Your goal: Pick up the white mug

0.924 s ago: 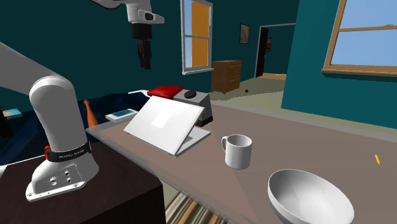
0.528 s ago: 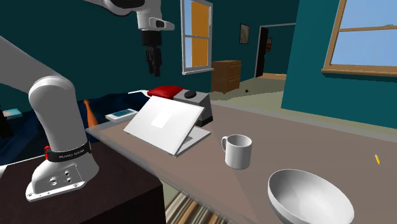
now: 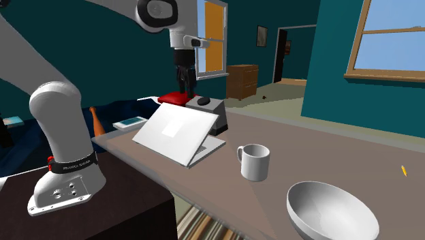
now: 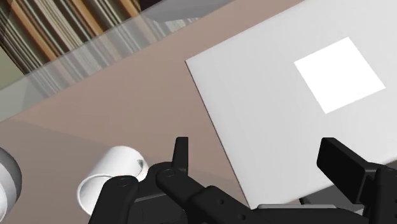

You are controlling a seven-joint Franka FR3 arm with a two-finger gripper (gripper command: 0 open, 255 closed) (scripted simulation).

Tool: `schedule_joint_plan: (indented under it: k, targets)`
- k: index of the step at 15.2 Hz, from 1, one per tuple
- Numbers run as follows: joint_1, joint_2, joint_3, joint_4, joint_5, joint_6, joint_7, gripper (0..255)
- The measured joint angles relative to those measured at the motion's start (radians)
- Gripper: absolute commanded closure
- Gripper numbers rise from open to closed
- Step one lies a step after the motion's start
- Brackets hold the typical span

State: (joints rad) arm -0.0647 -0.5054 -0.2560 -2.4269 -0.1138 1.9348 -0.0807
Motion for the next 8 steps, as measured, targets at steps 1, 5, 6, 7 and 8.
schedule_joint_plan:
  k: [1, 5, 6, 7, 8]
  targets:
    - [-0.004, 0.04, -0.021, 0.013, -0.002, 0.028, -0.022, 0]
    - [-0.01, 0.169, -0.082, 0.064, 0.008, 0.112, -0.091, 0]
    - [-0.01, 0.205, -0.095, 0.078, 0.017, 0.134, -0.107, 0]
    - [-0.012, 0.245, -0.112, 0.1, 0.026, 0.152, -0.13, 0]
    - [-0.013, 0.275, -0.124, 0.114, 0.035, 0.169, -0.147, 0]
